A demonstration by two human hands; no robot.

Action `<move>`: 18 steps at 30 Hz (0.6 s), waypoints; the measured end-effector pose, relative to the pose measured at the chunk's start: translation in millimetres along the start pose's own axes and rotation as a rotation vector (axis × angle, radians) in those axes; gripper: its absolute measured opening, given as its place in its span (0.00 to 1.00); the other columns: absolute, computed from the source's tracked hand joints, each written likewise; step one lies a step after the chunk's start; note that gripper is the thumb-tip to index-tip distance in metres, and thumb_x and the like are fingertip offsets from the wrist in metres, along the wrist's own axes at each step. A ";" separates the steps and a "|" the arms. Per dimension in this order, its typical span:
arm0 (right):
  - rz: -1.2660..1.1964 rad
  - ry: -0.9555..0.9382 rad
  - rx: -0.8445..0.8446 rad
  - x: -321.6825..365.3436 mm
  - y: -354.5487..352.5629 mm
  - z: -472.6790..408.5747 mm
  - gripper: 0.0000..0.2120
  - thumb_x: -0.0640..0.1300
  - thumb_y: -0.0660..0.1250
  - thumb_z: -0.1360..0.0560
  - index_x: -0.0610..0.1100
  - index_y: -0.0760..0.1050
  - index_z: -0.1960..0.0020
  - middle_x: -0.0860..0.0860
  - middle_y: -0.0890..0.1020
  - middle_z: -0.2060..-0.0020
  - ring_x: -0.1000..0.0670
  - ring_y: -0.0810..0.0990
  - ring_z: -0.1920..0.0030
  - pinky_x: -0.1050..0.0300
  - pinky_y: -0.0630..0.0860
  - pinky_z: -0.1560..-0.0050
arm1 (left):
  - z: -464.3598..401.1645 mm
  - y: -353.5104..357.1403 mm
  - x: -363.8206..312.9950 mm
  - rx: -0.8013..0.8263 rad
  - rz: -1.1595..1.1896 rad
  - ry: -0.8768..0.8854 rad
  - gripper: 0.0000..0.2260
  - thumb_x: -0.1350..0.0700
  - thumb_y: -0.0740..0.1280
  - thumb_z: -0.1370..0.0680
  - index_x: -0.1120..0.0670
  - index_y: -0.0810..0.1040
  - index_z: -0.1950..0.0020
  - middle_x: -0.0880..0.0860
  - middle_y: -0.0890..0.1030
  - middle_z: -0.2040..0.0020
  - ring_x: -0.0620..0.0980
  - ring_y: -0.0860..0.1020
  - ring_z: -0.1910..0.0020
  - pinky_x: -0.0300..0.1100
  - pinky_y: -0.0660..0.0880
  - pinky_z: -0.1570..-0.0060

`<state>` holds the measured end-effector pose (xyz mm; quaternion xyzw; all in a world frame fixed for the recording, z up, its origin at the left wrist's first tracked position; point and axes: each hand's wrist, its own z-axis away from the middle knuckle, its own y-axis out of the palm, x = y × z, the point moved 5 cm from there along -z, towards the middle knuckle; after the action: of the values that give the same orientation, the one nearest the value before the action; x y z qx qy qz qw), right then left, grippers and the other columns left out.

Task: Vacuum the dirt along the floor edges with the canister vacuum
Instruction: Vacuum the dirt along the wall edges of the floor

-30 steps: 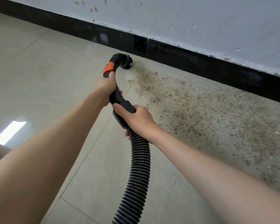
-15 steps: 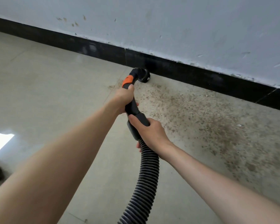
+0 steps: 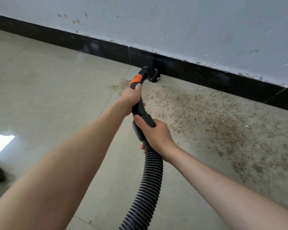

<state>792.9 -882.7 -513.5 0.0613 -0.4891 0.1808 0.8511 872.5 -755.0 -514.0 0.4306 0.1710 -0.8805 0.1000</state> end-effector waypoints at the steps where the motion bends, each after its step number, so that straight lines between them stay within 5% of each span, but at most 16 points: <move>1: 0.006 -0.008 0.031 3.4 11.1 -5.6 0.20 0.60 0.70 0.26 0.42 0.73 0.55 0.46 0.78 0.66 0.50 0.78 0.77 0.59 0.74 0.75 | -4.7 -14.2 -0.6 -0.035 -0.001 0.002 0.14 0.48 0.56 0.18 0.60 0.65 0.46 0.56 0.74 0.60 0.51 0.75 0.70 0.48 0.78 0.58; 9: 0.030 -0.013 0.224 43.4 97.1 -43.1 0.22 0.62 0.69 0.27 0.41 0.73 0.54 0.45 0.79 0.65 0.50 0.79 0.76 0.58 0.76 0.74 | -32.1 -118.8 -16.0 -0.213 -0.027 -0.021 0.21 0.48 0.53 0.18 0.61 0.62 0.31 0.57 0.74 0.54 0.49 0.75 0.69 0.42 0.73 0.72; 18: 0.133 0.032 0.267 27.8 109.0 -18.1 0.24 0.62 0.70 0.28 0.41 0.73 0.53 0.45 0.78 0.65 0.49 0.78 0.76 0.57 0.77 0.72 | -18.0 -140.1 21.2 -0.262 0.081 -0.090 0.13 0.50 0.55 0.19 0.60 0.65 0.46 0.56 0.72 0.62 0.51 0.75 0.71 0.43 0.73 0.71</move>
<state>780.2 -769.6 -507.0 0.1389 -0.4501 0.3010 0.8292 827.4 -619.6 -510.9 0.3806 0.2624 -0.8642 0.1986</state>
